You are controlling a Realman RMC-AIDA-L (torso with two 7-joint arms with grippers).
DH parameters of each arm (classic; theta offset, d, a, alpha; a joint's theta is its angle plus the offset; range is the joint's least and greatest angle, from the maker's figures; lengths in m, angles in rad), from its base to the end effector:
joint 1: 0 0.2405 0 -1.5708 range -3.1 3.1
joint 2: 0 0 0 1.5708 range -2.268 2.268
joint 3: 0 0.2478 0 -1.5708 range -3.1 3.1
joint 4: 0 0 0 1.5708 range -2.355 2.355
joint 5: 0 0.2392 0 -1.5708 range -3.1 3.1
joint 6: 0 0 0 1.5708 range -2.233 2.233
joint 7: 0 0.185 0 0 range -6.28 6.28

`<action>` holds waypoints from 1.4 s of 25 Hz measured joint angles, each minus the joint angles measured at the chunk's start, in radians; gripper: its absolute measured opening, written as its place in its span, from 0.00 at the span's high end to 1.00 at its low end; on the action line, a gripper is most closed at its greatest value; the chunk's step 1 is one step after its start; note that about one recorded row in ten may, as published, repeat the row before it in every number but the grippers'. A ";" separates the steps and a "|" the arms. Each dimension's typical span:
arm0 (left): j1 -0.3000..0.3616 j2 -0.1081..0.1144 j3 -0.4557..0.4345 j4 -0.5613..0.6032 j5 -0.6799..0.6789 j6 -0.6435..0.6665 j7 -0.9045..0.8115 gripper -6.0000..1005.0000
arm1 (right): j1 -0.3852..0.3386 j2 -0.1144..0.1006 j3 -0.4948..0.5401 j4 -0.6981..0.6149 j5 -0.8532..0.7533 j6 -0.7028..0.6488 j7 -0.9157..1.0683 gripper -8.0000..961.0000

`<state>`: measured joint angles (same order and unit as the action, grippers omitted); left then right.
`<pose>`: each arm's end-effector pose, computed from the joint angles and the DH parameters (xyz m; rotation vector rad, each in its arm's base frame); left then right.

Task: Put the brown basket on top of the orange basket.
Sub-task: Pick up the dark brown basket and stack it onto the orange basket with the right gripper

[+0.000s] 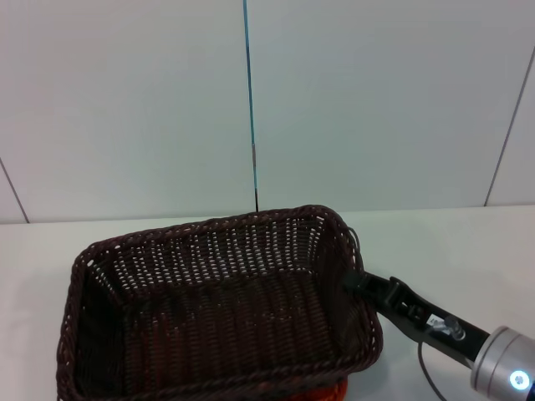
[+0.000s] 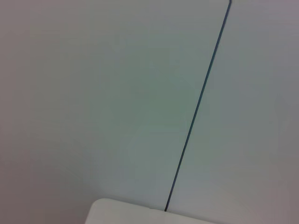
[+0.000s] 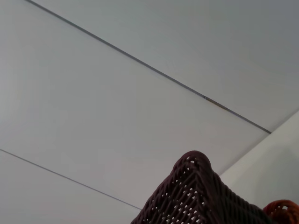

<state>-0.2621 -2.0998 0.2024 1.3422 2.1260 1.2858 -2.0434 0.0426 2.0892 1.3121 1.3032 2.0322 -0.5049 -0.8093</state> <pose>-0.3962 0.3139 0.2319 -1.5273 -1.1218 -0.5163 0.1696 0.3712 -0.0714 -1.5138 -1.6247 -0.4498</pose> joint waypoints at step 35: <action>0.006 -0.002 0.000 -0.002 0.000 0.004 0.003 0.34 | 0.001 0.002 -0.075 -0.001 0.185 0.079 -0.177 0.80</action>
<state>-0.2561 -2.1021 0.2025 1.3407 2.1260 1.2898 -2.0402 0.0436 2.0909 1.2370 1.3020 2.2171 -0.4259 -0.9864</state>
